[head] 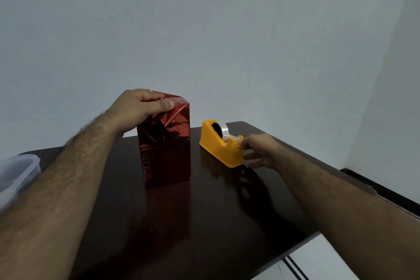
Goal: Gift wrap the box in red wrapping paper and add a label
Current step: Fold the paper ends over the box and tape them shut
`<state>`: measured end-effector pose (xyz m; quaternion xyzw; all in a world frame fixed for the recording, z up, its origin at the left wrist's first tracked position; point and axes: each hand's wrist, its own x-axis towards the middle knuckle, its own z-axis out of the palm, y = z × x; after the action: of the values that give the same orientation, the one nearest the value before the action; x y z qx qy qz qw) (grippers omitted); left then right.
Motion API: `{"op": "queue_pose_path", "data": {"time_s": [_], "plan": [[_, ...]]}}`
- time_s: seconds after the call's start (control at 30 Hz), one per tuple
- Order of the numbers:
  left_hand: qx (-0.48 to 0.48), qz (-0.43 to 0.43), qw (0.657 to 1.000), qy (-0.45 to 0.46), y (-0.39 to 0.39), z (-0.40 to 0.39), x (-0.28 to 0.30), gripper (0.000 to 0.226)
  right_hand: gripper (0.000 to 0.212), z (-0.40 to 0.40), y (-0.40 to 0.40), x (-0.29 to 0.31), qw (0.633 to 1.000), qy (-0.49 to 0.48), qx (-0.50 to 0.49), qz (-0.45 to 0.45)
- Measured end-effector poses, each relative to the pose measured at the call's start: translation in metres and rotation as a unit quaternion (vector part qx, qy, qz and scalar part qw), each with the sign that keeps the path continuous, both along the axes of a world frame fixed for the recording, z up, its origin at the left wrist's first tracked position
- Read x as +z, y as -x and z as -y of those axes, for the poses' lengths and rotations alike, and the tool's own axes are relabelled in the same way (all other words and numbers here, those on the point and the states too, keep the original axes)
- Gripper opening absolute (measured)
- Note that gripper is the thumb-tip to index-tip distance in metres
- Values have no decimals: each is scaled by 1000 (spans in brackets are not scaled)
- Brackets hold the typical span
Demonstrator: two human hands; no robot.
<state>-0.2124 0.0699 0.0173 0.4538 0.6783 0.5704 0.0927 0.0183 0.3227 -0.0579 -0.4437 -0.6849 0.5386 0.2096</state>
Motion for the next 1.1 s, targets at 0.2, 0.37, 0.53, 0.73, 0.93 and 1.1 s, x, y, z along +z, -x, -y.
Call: {"op": "queue_pose_path", "data": {"time_s": [0.2, 0.37, 0.53, 0.73, 0.93, 1.1], "plan": [[-10, -3, 1000, -15, -1, -1, -2, 23, 42, 7, 7, 10, 998, -1, -12, 61], [-10, 2, 1000, -17, -3, -4, -3, 18, 29, 16, 14, 37, 967, -127, 7, 220], [-11, 6, 1000, -17, -7, 0, -3, 15, 15, 36, 9, 42, 897, -177, 108, 391], [-8, 12, 1000, -18, -8, -2, -2, 19, 51, 39, 8, 45, 869, -236, 148, 410], [0, 13, 1000, -7, -9, 2, -2, 24, 14, 60, 28, 79, 936, -191, 202, 215], [13, -4, 1000, -11, -11, -1, -3, 31, 16, 77, 36, 132, 946, -229, 226, 42]]}}
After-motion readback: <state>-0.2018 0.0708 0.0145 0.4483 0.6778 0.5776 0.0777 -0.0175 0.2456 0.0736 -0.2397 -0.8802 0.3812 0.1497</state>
